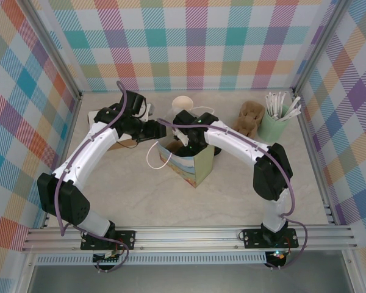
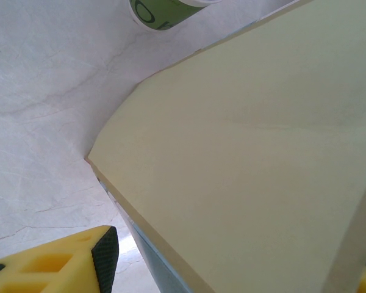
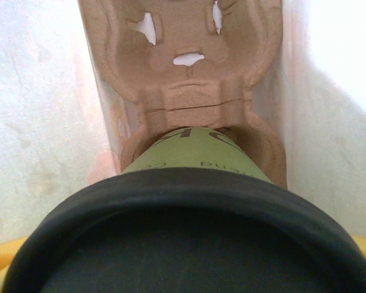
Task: Pack the takeout coffee
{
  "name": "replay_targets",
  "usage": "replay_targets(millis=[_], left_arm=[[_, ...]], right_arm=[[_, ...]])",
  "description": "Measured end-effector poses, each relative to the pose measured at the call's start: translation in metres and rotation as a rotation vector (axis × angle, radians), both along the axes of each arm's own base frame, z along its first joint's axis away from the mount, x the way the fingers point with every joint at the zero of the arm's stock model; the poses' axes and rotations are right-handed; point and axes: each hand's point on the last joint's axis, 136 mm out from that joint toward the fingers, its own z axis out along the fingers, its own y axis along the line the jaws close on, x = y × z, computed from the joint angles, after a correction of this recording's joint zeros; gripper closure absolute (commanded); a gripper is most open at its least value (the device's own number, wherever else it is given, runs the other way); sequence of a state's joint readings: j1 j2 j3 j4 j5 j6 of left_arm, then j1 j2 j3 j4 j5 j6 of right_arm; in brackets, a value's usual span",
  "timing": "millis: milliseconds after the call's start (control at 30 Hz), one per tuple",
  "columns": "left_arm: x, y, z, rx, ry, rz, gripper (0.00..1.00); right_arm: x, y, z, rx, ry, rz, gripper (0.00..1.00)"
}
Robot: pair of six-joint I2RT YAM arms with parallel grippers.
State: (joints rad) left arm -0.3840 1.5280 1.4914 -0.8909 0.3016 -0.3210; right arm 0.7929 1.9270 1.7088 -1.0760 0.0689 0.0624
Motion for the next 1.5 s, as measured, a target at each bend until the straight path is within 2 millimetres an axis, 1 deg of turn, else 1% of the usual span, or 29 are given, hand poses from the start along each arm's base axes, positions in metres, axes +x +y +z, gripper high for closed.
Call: replay_targets(millis=[300,767,1500], left_arm=[[0.0,0.0,0.0,0.0,0.0,0.0,0.41],[0.001,0.0,0.004,-0.003,-0.007,0.001,0.41],[-0.001,0.002,0.002,0.009,0.005,0.004,0.4]], right_arm=[[-0.002,-0.004,-0.014,-0.031,0.028,-0.003,0.12],[0.0,-0.007,-0.02,-0.034,0.035,-0.012,0.11],[0.0,-0.007,-0.027,-0.035,0.049,-0.015,0.11]])
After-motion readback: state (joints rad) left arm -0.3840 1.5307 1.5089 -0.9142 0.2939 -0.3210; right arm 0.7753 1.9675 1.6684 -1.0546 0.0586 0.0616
